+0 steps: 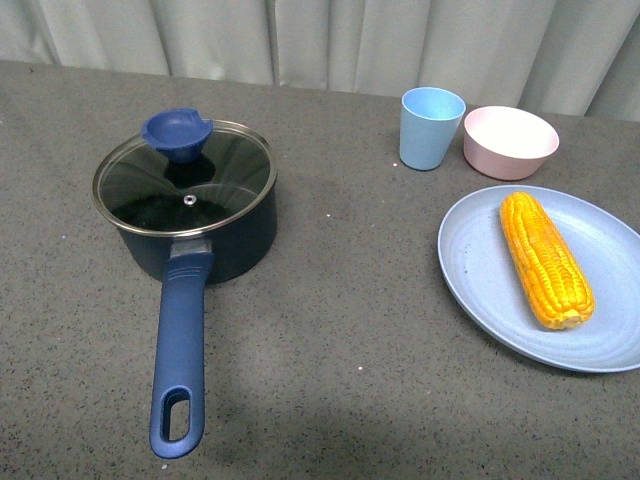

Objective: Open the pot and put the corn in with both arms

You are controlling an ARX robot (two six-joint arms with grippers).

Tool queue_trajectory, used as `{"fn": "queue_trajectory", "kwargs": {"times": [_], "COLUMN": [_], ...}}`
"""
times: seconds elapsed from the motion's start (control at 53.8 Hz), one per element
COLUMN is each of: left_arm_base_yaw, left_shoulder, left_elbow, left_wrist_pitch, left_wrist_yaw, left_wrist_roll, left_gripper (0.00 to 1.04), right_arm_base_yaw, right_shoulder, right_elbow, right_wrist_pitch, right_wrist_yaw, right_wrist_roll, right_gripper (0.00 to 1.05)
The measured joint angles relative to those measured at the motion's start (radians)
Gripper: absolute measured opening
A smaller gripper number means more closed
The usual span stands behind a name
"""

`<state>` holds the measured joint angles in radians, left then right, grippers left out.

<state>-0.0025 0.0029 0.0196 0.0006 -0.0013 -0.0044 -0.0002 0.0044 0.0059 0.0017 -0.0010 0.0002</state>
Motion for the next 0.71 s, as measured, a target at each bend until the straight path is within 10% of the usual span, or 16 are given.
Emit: {"fn": "queue_trajectory", "kwargs": {"times": [0.706], "left_arm_base_yaw": [0.000], "left_shoulder": [0.000], "left_elbow": [0.000], "left_wrist_pitch": [0.000], "left_wrist_yaw": [0.000], "left_wrist_roll": [0.000], "left_gripper": [0.98], "right_arm_base_yaw": [0.000], "right_shoulder": [0.000], "right_elbow": [0.000], "right_wrist_pitch": [0.000], "right_wrist_yaw": [0.000], "right_wrist_roll": [0.000], "right_gripper": [0.96]}}
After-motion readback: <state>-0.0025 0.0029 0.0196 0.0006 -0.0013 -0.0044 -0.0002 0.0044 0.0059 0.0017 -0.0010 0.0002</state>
